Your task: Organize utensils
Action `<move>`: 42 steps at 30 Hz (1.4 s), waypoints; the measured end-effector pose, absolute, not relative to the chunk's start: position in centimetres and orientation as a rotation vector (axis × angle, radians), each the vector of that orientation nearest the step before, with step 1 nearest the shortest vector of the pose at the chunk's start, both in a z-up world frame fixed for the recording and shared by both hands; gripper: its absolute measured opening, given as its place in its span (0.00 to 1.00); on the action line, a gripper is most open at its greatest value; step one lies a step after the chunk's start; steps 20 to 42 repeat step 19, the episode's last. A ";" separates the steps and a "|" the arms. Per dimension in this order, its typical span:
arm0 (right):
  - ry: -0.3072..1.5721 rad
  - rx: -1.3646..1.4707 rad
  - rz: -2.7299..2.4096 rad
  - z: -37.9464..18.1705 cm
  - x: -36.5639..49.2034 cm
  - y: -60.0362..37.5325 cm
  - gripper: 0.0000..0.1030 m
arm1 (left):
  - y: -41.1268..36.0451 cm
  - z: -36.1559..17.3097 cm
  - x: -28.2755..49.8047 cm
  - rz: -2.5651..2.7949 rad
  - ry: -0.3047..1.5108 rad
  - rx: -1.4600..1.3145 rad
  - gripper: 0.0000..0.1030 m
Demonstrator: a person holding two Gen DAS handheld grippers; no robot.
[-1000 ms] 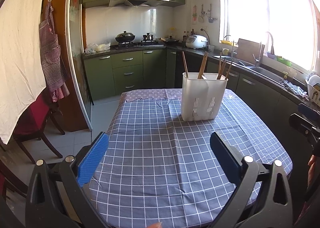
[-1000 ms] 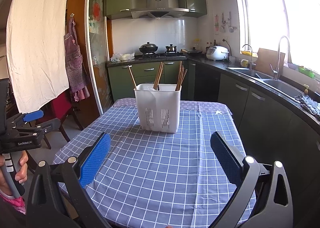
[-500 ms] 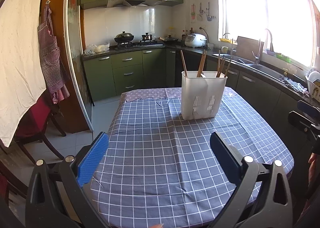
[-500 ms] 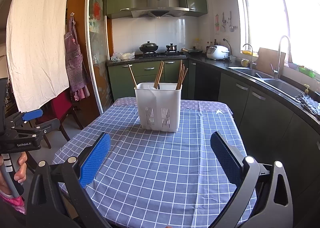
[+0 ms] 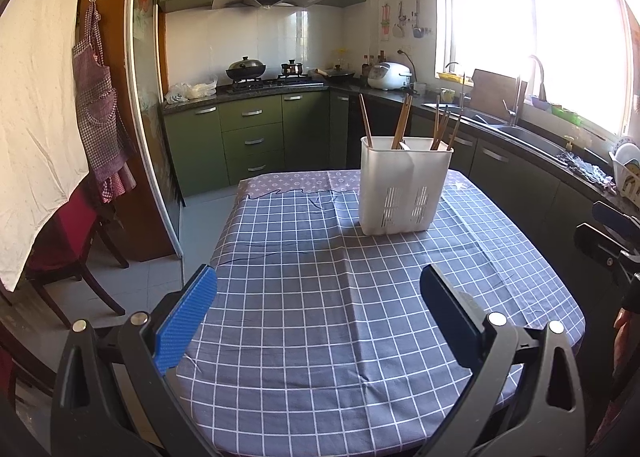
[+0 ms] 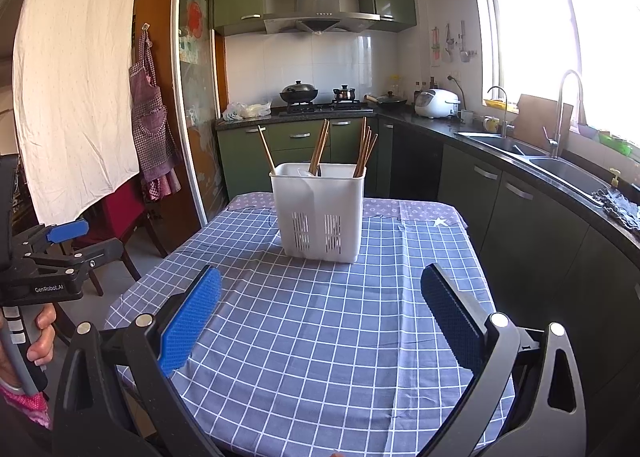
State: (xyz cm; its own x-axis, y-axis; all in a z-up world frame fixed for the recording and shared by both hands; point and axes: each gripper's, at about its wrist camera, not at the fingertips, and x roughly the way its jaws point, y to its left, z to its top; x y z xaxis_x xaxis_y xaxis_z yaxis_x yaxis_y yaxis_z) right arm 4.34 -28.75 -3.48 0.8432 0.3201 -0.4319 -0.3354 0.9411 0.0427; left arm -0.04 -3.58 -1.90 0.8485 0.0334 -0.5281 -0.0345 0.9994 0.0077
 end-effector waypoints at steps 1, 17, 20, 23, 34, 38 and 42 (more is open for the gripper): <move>0.450 -0.035 0.346 -3.4 4.3 -28.7 0.96 | -3.6 -1.9 -0.1 0.042 0.551 0.002 0.94; 0.473 -0.032 0.347 -4.0 5.0 -28.7 0.96 | -2.3 -2.2 0.5 0.042 0.554 -0.033 0.94; 0.481 -0.033 0.347 -4.2 5.3 -28.6 0.96 | -2.1 -2.6 0.9 0.046 0.567 -0.037 0.94; 0.481 -0.033 0.347 -4.2 5.3 -28.6 0.96 | -2.1 -2.6 0.9 0.046 0.567 -0.037 0.94; 0.481 -0.033 0.347 -4.2 5.3 -28.6 0.96 | -2.1 -2.6 0.9 0.046 0.567 -0.037 0.94; 0.481 -0.033 0.347 -4.2 5.3 -28.6 0.96 | -2.1 -2.6 0.9 0.046 0.567 -0.037 0.94; 0.481 -0.033 0.347 -4.2 5.3 -28.6 0.96 | -2.1 -2.6 0.9 0.046 0.567 -0.037 0.94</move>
